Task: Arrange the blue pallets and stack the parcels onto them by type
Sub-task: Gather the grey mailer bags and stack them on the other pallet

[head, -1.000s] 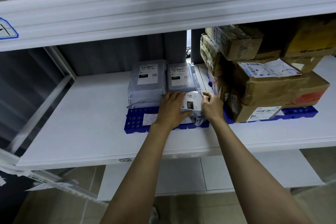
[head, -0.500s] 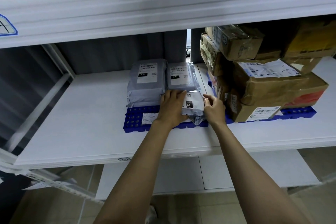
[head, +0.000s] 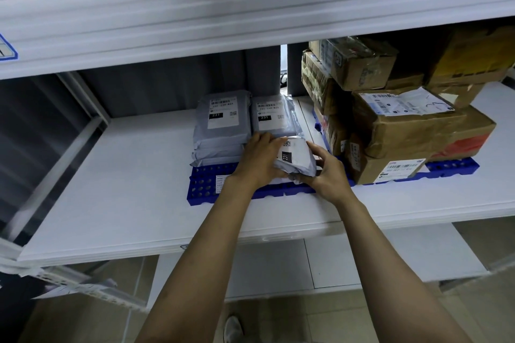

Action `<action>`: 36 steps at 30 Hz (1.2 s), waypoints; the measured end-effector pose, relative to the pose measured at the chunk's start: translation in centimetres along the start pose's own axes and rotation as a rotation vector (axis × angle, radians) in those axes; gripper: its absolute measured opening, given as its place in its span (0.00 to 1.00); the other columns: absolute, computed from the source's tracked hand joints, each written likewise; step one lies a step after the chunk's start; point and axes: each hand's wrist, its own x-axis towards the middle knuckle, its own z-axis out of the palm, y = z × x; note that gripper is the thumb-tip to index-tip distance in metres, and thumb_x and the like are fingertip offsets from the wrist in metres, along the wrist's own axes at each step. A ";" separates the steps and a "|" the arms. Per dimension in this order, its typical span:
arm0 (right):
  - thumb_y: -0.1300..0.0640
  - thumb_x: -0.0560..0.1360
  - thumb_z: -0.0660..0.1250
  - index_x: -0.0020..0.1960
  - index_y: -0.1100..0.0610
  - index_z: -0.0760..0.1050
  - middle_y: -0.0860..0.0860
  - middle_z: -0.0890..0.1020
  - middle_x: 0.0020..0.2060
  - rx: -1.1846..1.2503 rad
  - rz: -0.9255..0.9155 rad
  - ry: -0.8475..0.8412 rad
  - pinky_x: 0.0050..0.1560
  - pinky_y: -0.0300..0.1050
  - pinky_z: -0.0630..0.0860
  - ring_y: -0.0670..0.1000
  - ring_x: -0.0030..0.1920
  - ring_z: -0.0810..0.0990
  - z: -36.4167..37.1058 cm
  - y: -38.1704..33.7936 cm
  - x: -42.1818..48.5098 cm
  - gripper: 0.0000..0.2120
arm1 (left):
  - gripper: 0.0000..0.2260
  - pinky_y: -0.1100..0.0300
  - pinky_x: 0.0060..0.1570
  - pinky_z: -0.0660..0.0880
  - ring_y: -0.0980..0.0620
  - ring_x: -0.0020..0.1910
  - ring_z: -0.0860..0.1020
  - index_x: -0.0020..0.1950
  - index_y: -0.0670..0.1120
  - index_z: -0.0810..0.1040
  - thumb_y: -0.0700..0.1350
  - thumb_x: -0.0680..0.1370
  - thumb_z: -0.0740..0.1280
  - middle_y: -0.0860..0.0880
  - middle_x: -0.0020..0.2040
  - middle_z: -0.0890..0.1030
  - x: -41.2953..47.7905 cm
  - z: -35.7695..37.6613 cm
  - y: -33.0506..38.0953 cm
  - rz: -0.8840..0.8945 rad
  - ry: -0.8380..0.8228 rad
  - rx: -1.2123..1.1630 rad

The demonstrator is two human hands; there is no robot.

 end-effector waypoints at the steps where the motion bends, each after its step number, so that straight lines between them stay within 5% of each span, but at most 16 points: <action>1: 0.59 0.64 0.80 0.74 0.54 0.65 0.51 0.75 0.66 -0.013 0.006 -0.010 0.54 0.42 0.79 0.49 0.62 0.74 0.0 0.0 0.1 0.42 | 0.38 0.54 0.65 0.62 0.46 0.67 0.62 0.75 0.48 0.63 0.54 0.70 0.75 0.46 0.67 0.69 -0.1 0.0 -0.1 0.009 0.008 -0.013; 5: 0.62 0.66 0.78 0.75 0.52 0.63 0.52 0.74 0.67 -0.064 0.048 -0.101 0.58 0.51 0.79 0.53 0.65 0.74 -0.3 0.5 0.5 0.42 | 0.37 0.56 0.62 0.62 0.46 0.64 0.64 0.74 0.47 0.65 0.55 0.69 0.76 0.46 0.65 0.71 -0.6 0.4 -0.6 0.034 0.054 -0.054; 13: 0.64 0.65 0.78 0.70 0.60 0.68 0.54 0.78 0.62 0.087 0.099 -0.133 0.60 0.48 0.77 0.53 0.63 0.77 -0.4 0.7 1.2 0.37 | 0.38 0.54 0.63 0.64 0.46 0.65 0.63 0.74 0.46 0.65 0.51 0.69 0.76 0.44 0.64 0.70 -1.3 0.6 -0.2 0.067 0.138 -0.152; 19: 0.68 0.68 0.74 0.66 0.60 0.75 0.54 0.82 0.55 0.157 0.227 0.015 0.55 0.50 0.80 0.53 0.56 0.80 0.4 0.8 0.5 0.27 | 0.39 0.54 0.65 0.63 0.46 0.67 0.62 0.76 0.47 0.61 0.49 0.70 0.76 0.44 0.66 0.68 -1.2 0.6 0.7 0.054 0.137 -0.083; 26: 0.62 0.72 0.74 0.52 0.65 0.80 0.57 0.84 0.42 0.126 0.345 0.147 0.45 0.46 0.82 0.54 0.43 0.85 0.5 0.9 0.0 0.11 | 0.35 0.52 0.65 0.63 0.44 0.65 0.65 0.74 0.46 0.65 0.51 0.70 0.76 0.43 0.65 0.69 -1.2 1.9 0.4 0.038 0.227 -0.134; 31: 0.54 0.76 0.69 0.41 0.63 0.80 0.56 0.82 0.34 -0.009 0.412 0.182 0.35 0.41 0.75 0.52 0.33 0.79 0.7 0.3 -0.1 0.12 | 0.35 0.51 0.67 0.62 0.43 0.68 0.64 0.74 0.45 0.66 0.49 0.70 0.76 0.42 0.68 0.69 -0.6 1.4 0.3 0.066 0.237 -0.153; 36: 0.62 0.78 0.63 0.37 0.60 0.77 0.54 0.79 0.30 0.068 0.478 0.106 0.28 0.36 0.71 0.48 0.28 0.75 0.5 -0.4 -0.4 0.12 | 0.34 0.52 0.69 0.61 0.44 0.70 0.63 0.75 0.45 0.65 0.48 0.72 0.75 0.43 0.70 0.68 -0.3 1.1 0.3 0.067 0.201 -0.167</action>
